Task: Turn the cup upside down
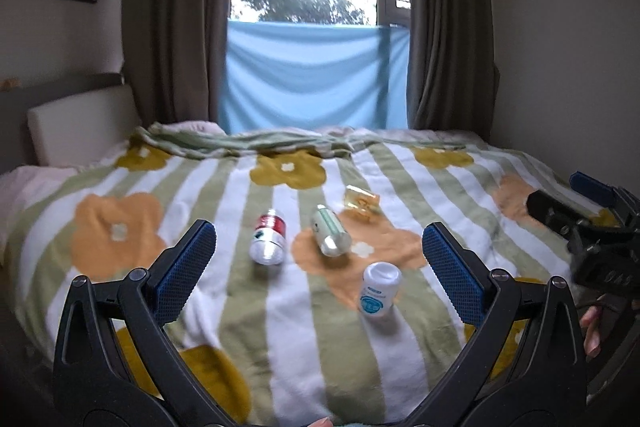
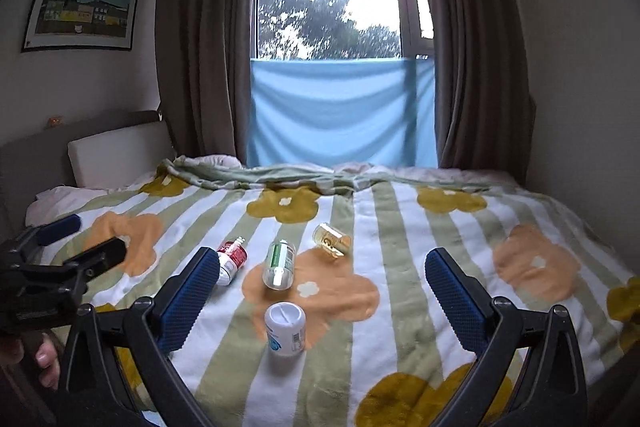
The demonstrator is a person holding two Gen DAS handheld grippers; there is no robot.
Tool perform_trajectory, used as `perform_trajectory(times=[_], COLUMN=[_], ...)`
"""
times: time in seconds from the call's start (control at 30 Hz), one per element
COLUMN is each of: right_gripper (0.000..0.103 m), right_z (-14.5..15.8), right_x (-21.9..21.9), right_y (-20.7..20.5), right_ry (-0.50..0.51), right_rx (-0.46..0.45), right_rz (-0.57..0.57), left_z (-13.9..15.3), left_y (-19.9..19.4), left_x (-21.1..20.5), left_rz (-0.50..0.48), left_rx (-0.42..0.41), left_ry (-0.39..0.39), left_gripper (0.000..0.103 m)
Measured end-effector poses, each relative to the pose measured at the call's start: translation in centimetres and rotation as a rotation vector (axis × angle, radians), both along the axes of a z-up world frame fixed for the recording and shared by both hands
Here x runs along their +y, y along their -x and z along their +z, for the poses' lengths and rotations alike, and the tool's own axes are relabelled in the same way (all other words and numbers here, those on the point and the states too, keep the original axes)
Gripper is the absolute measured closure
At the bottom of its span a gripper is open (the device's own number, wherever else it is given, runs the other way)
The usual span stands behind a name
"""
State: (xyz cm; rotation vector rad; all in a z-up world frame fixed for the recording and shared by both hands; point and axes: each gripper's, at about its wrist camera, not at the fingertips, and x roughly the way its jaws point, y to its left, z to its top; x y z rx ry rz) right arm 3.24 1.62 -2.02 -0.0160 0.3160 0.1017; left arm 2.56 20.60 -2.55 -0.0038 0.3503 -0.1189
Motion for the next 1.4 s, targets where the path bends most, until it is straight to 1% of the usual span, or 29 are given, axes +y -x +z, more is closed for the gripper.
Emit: perform_trajectory(times=[0.13,0.4,0.7,1.4], right_gripper=[0.000,0.000,0.000,0.000], right_z=[-0.8,-0.8,-0.4,0.0], right_x=[1.0,0.6,0.5,0.5], right_y=[1.5,3.6,4.4,5.0], right_ry=[0.032,0.010,0.020,0.009], right_rx=[-0.026,-0.057,-0.068,-0.074], right_rz=[-0.041,-0.070,-0.085,-0.090], left_z=[-0.3,-0.5,-0.4,-0.3], left_y=[1.6,3.0,3.5,4.1], left_x=[0.2,0.4,0.4,0.8], left_rz=[0.012,0.021,0.031,0.044], left_rx=[-0.020,-0.031,-0.031,-0.042], left_ry=[-0.021,-0.009,0.006,-0.003], left_gripper=[0.000,0.000,0.000,0.000])
